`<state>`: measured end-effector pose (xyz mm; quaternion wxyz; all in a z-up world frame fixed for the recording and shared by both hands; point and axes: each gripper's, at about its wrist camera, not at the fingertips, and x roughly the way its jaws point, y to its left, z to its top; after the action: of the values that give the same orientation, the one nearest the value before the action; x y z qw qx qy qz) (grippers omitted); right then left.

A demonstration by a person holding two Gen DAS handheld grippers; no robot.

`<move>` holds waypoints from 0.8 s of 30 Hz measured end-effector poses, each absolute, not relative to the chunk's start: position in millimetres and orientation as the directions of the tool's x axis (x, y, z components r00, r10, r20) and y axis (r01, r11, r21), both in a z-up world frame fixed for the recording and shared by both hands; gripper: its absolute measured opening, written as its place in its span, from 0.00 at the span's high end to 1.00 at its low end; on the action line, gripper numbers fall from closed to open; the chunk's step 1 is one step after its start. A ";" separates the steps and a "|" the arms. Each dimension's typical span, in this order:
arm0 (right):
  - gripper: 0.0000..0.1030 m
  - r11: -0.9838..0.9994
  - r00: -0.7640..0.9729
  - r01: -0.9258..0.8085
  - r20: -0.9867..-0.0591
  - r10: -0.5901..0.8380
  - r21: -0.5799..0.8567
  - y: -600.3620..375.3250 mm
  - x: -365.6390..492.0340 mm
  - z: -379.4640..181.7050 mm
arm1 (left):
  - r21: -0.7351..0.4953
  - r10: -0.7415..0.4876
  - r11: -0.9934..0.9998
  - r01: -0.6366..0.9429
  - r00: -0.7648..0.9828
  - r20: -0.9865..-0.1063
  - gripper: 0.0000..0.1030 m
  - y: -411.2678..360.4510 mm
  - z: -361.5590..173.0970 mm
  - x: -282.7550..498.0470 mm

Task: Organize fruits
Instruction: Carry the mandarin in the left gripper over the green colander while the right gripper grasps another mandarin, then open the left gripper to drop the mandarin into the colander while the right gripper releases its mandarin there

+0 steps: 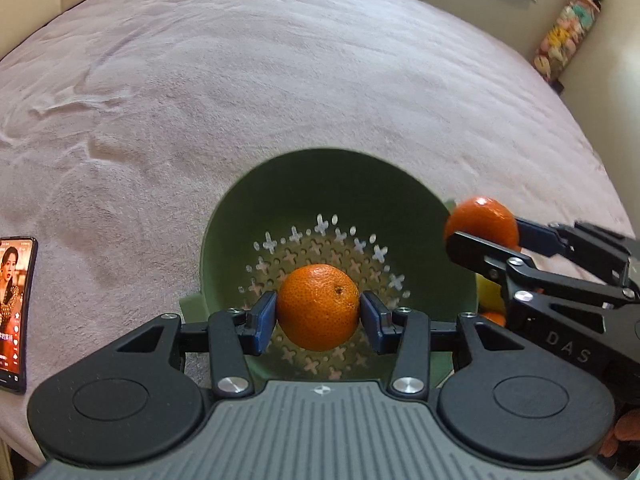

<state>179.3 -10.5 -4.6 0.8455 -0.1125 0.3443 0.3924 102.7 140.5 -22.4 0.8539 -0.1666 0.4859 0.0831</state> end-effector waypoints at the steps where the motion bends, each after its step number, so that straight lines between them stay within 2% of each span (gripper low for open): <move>1: 0.61 0.659 0.444 -0.749 -0.681 0.582 0.074 -7.0 177.2 -6.4 | -0.197 -0.024 0.935 -0.296 0.500 -0.866 0.50 139.6 -24.8 103.3; 11: 0.61 0.621 0.390 -0.783 -0.751 0.533 0.034 9.3 171.0 -20.5 | -0.152 -0.028 0.949 -0.277 0.407 -0.913 0.50 139.0 -39.7 104.8; 24: 0.61 0.546 0.356 -0.836 -0.808 0.470 -0.051 18.8 174.3 -19.4 | -0.148 -0.032 0.953 -0.266 0.395 -0.918 0.50 131.7 -39.6 106.8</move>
<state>174.3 18.8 -19.4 0.7889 -0.2358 0.3884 0.4138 106.8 131.7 -39.6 0.8239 -0.1365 0.5455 0.0709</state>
